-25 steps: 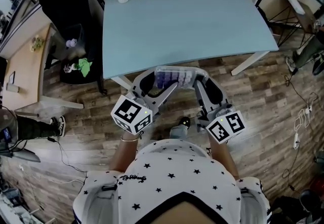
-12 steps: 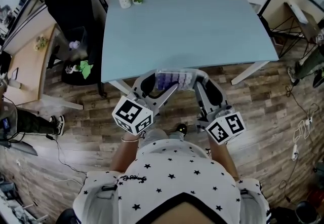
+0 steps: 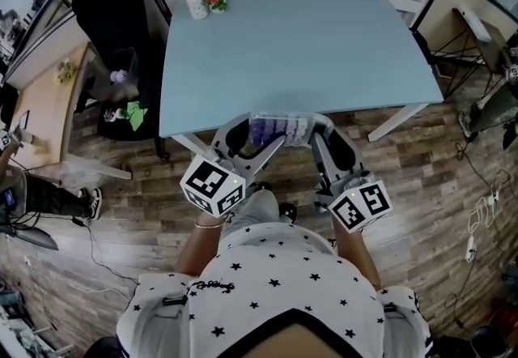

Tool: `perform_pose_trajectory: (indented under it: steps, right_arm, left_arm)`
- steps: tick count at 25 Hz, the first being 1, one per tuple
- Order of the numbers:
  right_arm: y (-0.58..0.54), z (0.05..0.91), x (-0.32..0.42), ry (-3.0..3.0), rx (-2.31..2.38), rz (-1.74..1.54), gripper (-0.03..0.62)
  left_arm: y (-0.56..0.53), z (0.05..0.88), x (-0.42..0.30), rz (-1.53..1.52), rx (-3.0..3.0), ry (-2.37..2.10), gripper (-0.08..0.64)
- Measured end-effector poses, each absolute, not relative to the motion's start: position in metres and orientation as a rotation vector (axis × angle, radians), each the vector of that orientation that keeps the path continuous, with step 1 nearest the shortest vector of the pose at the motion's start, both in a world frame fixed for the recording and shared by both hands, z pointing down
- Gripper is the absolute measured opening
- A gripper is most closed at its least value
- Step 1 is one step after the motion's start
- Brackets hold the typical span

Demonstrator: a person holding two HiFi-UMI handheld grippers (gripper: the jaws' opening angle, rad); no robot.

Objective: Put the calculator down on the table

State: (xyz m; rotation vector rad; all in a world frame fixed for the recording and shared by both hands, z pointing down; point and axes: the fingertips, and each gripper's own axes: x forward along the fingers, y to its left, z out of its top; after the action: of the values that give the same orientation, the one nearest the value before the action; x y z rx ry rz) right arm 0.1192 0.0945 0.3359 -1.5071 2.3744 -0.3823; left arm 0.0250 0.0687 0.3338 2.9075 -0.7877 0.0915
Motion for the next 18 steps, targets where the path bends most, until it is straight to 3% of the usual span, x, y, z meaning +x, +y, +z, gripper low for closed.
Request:
perform_pose_trajectory:
  steps: [18]
  right_arm:
    - [0.016,0.342,0.146,2.386,-1.537,-0.396,0.098]
  left_arm:
    - [-0.011,0.343,0.052,0.090,2.893,-0.769,0.264]
